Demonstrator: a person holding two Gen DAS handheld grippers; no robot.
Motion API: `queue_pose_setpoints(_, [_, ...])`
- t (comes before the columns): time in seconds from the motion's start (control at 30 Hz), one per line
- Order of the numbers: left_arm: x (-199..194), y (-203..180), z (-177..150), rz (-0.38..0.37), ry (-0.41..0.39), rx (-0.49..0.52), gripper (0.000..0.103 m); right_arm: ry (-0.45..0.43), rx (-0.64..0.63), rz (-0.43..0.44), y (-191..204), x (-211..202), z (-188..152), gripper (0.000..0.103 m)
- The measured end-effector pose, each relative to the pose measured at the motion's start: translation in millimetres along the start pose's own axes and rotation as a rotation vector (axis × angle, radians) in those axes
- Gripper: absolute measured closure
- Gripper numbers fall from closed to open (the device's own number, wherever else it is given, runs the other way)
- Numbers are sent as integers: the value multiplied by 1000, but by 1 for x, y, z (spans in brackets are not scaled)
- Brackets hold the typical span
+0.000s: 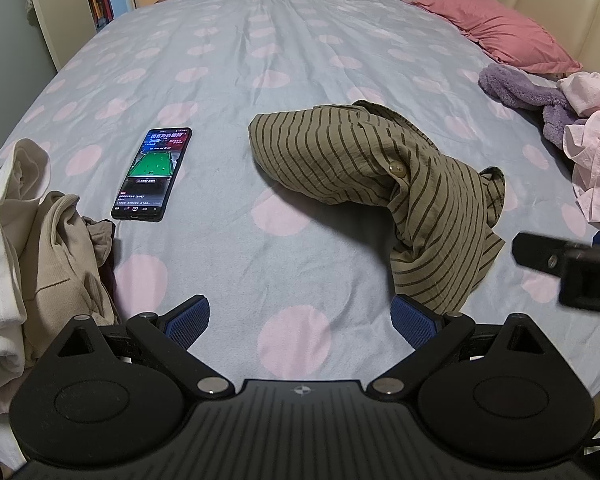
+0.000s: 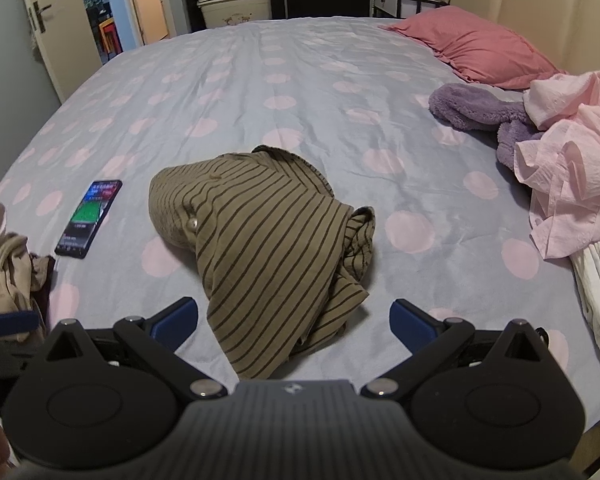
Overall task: Fold clothes
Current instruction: 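Move the right gripper onto the striped shirt and close on it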
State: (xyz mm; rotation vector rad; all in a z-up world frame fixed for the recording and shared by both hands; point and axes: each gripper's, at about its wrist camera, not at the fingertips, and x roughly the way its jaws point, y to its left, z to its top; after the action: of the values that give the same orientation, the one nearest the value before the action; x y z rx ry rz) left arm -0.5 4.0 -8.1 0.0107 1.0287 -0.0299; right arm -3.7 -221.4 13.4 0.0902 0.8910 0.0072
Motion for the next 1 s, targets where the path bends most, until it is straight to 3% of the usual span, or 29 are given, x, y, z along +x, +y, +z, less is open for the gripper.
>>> queue_pose_setpoints(0.3, [0, 2, 0, -6, 7, -6, 4, 28, 50, 34, -19, 16, 8, 0])
queue_pose_setpoints(0.63, [-1, 7, -1, -12, 4, 4, 4, 45, -6, 181, -29, 55, 17, 1])
queue_pose_setpoints(0.73, [-1, 10, -2, -14, 6, 2, 4, 82, 72, 212, -45, 75, 24, 9])
queue_pose_setpoints(0.8, [-1, 12, -3, -17, 6, 1, 4, 114, 120, 244, -52, 88, 27, 19])
queue_pose_setpoints(1.0, [-2, 13, -4, -27, 7, 2, 4, 169, 136, 324, -55, 117, 27, 28])
